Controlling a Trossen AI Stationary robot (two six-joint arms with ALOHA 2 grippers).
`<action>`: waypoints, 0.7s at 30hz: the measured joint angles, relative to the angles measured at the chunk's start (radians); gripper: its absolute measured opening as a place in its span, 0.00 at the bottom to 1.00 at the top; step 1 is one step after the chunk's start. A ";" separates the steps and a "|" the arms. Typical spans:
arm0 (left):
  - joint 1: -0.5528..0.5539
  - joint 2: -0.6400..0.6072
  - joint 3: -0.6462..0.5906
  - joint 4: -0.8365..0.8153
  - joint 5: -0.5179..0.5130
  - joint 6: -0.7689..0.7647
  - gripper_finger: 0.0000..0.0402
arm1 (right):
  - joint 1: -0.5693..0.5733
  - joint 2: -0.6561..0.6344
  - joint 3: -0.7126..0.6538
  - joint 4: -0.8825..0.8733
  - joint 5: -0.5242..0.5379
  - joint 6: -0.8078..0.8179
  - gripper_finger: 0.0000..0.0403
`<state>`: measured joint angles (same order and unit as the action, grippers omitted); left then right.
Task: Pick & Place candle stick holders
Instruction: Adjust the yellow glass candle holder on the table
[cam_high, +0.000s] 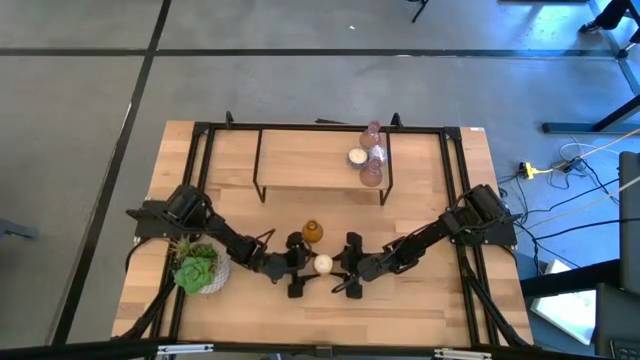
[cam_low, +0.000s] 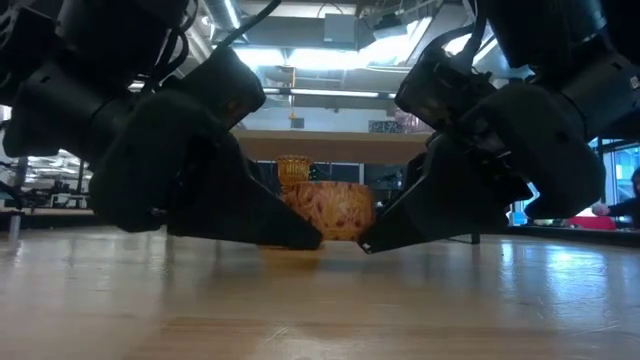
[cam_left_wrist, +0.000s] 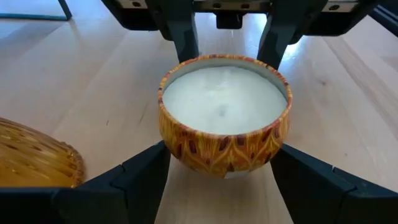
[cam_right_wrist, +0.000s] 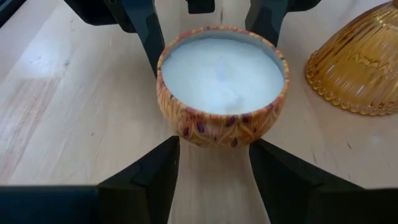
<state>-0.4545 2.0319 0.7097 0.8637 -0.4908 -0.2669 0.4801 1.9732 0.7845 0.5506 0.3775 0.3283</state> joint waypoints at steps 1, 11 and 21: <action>0.001 0.000 0.000 -0.002 0.007 -0.006 0.67 | 0.000 0.000 0.000 0.000 0.000 0.000 0.49; -0.032 0.000 0.000 -0.063 0.004 -0.076 0.67 | 0.000 0.000 0.000 -0.016 -0.008 0.003 0.49; -0.062 -0.002 0.000 -0.082 -0.065 -0.105 0.76 | 0.001 0.000 0.000 -0.029 -0.013 0.013 0.49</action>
<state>-0.5161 2.0300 0.7101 0.7813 -0.5563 -0.3717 0.4808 1.9732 0.7845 0.5221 0.3649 0.3408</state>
